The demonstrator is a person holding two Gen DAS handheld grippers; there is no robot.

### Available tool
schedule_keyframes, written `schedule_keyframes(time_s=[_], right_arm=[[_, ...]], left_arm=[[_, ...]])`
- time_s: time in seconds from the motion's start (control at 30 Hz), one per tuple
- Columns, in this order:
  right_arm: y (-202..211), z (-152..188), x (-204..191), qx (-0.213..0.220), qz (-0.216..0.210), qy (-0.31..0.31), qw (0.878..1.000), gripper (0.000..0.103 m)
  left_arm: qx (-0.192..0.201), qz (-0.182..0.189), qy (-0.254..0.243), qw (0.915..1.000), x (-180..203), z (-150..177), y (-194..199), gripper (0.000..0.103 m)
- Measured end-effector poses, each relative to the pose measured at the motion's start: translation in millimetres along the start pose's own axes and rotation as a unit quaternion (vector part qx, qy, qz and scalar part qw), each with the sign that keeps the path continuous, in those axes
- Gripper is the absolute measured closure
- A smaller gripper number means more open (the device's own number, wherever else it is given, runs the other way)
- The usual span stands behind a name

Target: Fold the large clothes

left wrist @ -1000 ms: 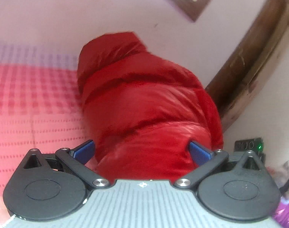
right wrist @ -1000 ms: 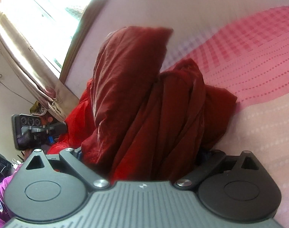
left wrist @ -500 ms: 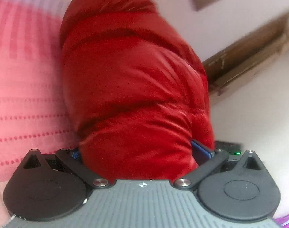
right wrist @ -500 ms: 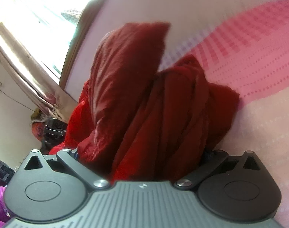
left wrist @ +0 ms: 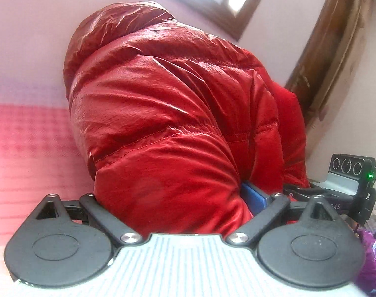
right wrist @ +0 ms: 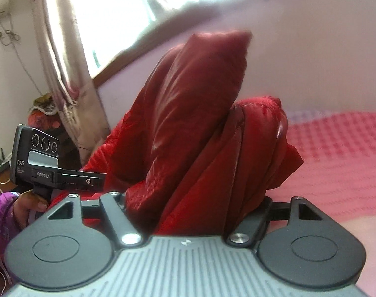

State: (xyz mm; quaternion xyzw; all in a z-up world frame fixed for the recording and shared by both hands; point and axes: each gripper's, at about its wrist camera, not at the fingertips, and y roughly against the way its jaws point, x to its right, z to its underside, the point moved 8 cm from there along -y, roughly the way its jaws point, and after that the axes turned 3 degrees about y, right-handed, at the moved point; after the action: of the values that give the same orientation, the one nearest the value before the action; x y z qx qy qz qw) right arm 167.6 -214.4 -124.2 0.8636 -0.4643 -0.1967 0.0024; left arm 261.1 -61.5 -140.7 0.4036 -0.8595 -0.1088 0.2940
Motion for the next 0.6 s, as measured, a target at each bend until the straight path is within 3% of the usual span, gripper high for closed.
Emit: schedule_keyframes(time_s=[0.27, 0.6], right_arm=[[-73, -34, -64, 0.018, -0.066, 0.005, 0.998, 0.031], [-200, -48, -123, 0.008, -0.129, -0.013, 0.992, 0.031]], left_arm=[[0.042, -0.084, 0.013, 0.9955, -49, -29, 82, 0.009], [0.07, -0.186, 0.05, 0.9788, -156, -57, 147, 0.009]])
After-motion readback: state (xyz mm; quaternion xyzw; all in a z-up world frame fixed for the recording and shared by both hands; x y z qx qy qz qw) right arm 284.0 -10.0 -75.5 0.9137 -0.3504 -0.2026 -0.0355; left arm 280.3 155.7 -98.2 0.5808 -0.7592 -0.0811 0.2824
